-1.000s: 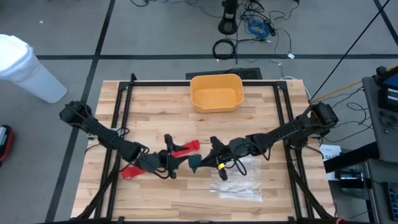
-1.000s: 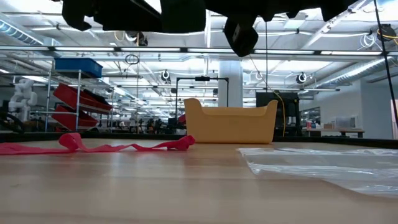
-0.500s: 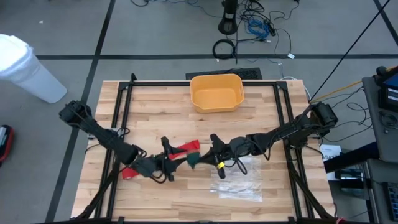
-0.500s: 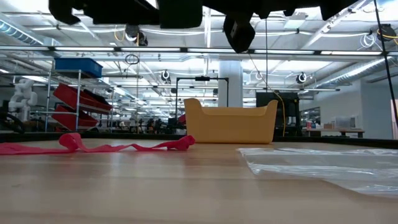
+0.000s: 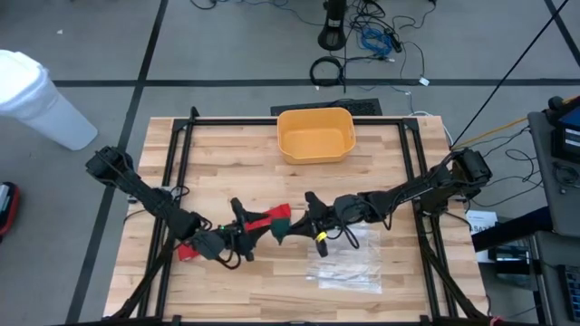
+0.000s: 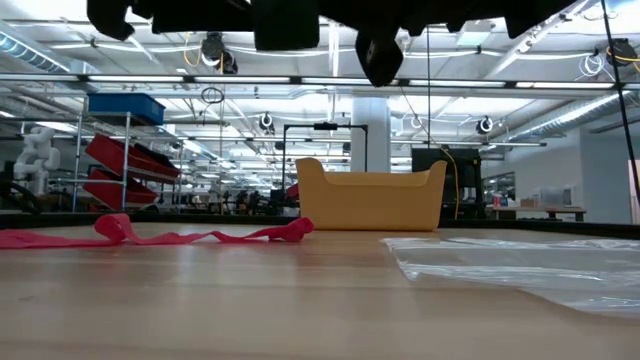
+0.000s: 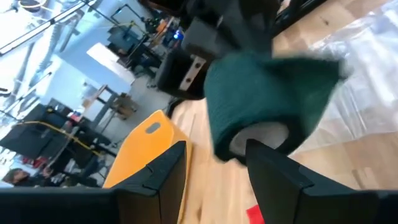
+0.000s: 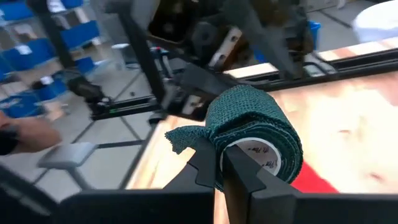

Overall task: Roll bandage
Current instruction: Roll the green bandage

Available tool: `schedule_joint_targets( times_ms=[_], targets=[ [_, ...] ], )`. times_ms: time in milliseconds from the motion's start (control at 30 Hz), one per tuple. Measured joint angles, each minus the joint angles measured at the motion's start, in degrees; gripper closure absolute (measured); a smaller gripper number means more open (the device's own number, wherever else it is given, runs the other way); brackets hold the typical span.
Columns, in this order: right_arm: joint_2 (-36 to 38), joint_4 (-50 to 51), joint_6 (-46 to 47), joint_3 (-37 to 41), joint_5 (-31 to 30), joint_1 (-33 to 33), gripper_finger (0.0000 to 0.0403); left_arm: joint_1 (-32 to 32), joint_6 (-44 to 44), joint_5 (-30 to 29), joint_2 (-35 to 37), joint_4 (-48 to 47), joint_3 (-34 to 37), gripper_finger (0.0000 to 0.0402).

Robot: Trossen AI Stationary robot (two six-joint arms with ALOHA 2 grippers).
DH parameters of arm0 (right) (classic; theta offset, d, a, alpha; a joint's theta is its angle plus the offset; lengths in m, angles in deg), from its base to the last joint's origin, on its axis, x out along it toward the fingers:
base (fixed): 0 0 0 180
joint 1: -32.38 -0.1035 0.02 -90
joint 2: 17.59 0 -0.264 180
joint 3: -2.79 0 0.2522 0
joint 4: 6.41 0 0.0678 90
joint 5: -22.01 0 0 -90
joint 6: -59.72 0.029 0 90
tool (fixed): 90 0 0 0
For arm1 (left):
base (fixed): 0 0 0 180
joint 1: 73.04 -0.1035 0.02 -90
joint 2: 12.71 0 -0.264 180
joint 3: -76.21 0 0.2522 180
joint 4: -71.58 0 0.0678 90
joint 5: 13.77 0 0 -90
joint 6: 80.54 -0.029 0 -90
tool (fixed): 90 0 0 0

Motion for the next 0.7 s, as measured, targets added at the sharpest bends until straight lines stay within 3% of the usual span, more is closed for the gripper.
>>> schedule_joint_targets(
  times_ms=[267, 600, 700],
  targets=[
    [0.0, 0.1, -0.7, 0.0, 2.3, -0.1, 0.0402, -2.8, -1.7, 14.4, 0.0, 4.2, 0.1, 0.0230],
    [0.1, -2.4, -1.5, 0.0, 5.6, 0.6, 0.0402, -8.2, -4.6, 19.4, 0.0, 10.5, 0.1, 0.0231],
    [0.2, -2.4, -3.0, 0.0, 5.9, 1.1, 0.0402, -8.9, -6.4, 20.2, 0.0, 11.3, 0.1, 0.0252]
  ],
)
